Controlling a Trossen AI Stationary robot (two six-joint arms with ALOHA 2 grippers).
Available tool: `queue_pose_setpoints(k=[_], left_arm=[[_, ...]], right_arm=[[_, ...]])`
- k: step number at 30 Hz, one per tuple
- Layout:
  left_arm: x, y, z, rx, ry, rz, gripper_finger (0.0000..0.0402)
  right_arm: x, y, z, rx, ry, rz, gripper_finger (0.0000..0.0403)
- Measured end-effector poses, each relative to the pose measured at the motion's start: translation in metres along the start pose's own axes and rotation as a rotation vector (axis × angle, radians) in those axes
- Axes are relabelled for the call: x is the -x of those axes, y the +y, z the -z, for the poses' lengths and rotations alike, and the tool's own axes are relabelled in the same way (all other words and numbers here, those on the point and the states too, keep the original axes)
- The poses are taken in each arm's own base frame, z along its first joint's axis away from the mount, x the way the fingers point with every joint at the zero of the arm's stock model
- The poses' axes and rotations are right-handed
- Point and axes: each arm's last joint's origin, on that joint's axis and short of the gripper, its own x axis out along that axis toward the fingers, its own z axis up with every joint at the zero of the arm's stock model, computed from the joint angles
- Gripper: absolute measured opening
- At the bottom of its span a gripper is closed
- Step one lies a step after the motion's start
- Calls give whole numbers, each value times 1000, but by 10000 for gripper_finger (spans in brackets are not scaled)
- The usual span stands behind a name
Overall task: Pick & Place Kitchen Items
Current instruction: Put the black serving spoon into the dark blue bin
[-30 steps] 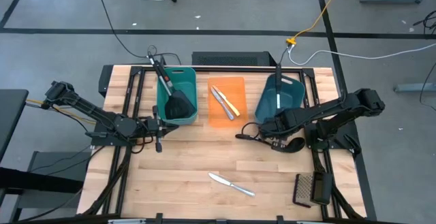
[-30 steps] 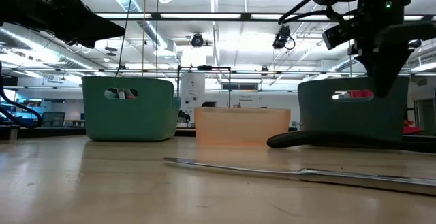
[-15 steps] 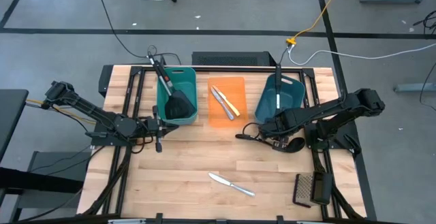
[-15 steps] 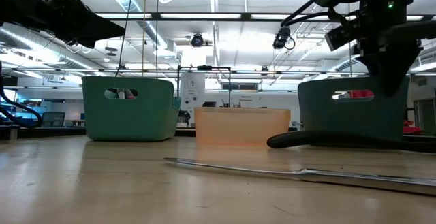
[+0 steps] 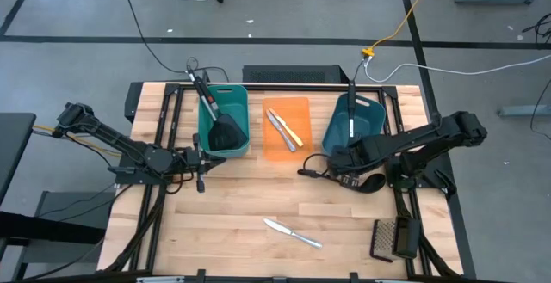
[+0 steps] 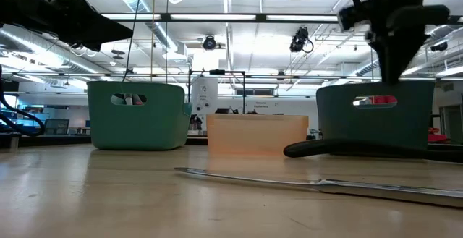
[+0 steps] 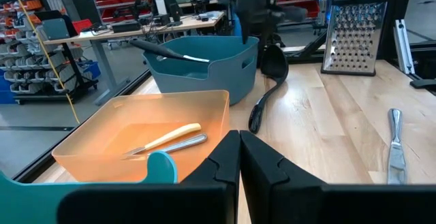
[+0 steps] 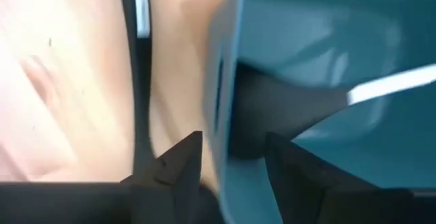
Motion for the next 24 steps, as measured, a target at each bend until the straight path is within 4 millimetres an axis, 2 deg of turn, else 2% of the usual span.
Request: queue_pose_setpoints(k=[4, 8, 11, 14, 17, 21, 24], left_arm=[[0, 0, 0, 0, 0, 0, 16], [0, 0, 0, 0, 0, 0, 16], [0, 0, 0, 0, 0, 0, 16], [0, 0, 0, -1, 0, 0, 16], [0, 0, 0, -6, -1, 0, 16], [0, 0, 0, -9, 0, 0, 16], [0, 0, 0, -8, 0, 0, 16]], right_arm=[[21, 1, -1, 23, -145, 72, 180], [48, 7, 5, 56, -454, 36, 180], [67, 11, 13, 72, -646, -70, 162], [77, 13, 21, 83, -758, -149, 126], [73, 21, 26, 112, -746, -206, 81], [56, 45, 19, 127, -660, -212, 21], [34, 65, 9, 155, -561, -191, 9]])
